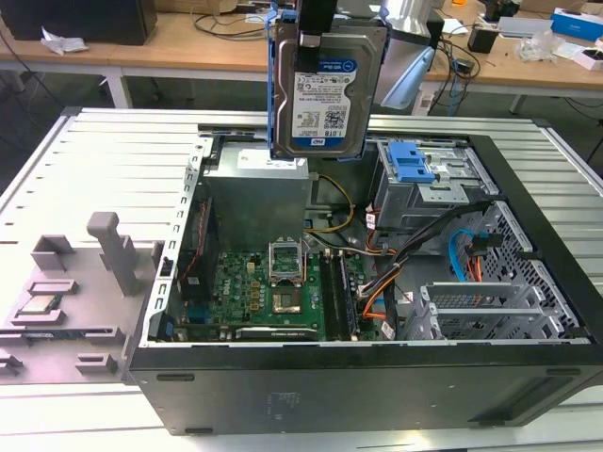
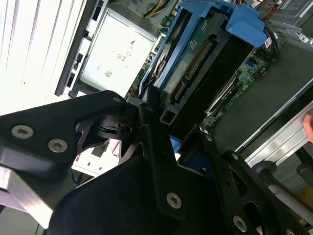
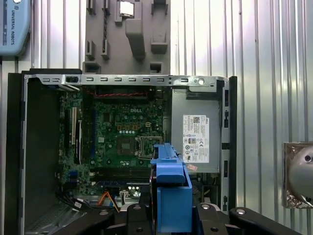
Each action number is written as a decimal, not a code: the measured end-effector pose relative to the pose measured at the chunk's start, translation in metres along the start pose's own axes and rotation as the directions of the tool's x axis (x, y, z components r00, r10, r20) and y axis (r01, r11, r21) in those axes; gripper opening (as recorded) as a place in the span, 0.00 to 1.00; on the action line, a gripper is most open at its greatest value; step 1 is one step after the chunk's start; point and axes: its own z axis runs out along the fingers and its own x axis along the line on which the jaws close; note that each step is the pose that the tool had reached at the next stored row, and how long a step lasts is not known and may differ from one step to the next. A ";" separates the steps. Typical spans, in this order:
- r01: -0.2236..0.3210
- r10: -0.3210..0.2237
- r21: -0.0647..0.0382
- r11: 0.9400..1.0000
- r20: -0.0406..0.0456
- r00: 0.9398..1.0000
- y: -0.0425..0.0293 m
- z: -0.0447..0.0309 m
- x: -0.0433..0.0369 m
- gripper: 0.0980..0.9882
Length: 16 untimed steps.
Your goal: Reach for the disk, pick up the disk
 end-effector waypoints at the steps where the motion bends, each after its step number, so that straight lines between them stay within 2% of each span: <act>1: 0.000 0.000 0.000 1.000 0.000 1.000 0.0000 0.0001 0.0001 0.30; 8: 0.000 0.000 0.000 1.000 0.001 1.000 -0.0001 0.0005 0.0005 0.30; 11: 0.000 0.000 0.000 1.000 0.000 1.000 -0.0001 0.0004 0.0038 0.30; 16: 0.000 0.000 0.000 1.000 0.000 1.000 -0.0002 0.0006 0.0141 0.30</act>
